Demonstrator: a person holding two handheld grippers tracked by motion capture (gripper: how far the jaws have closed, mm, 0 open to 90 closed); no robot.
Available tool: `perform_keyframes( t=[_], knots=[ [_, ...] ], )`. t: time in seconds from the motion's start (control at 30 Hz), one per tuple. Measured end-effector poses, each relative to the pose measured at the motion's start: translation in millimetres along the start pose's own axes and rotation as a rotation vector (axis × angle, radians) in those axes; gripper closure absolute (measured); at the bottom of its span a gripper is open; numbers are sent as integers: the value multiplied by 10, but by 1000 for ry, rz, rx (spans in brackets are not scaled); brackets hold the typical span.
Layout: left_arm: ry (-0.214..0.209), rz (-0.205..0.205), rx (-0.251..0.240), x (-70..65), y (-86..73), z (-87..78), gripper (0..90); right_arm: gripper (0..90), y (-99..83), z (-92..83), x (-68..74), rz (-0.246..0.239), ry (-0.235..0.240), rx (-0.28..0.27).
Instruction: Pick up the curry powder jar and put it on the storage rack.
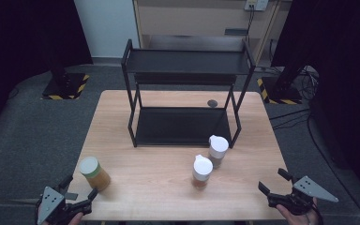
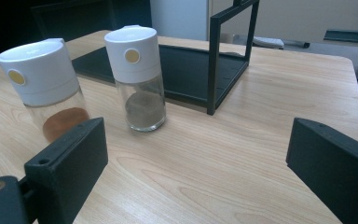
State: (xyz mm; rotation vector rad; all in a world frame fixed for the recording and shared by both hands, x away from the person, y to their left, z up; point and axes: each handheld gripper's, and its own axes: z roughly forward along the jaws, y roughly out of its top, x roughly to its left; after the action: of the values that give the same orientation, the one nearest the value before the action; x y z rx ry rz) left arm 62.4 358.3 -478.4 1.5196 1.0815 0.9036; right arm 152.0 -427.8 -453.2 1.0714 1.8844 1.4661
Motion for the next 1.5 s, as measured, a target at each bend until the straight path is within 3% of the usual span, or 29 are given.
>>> perform_keyframes(
  t=[1.0,1.23,1.37,1.5],
  knots=[
    [7,-13,-3,-15,-7,-56,2,57,-3,14,-7,-5,8,2],
    [14,-3,-11,0,83,-115,1,57,-6,17,-12,2,7,3],
    [-11,-41,-24,81,133,-157,0,58,-8,21,-13,1,6,3],
    [-15,-41,-10,142,208,-182,1,56,-6,25,-6,-1,4,4]
  ],
)
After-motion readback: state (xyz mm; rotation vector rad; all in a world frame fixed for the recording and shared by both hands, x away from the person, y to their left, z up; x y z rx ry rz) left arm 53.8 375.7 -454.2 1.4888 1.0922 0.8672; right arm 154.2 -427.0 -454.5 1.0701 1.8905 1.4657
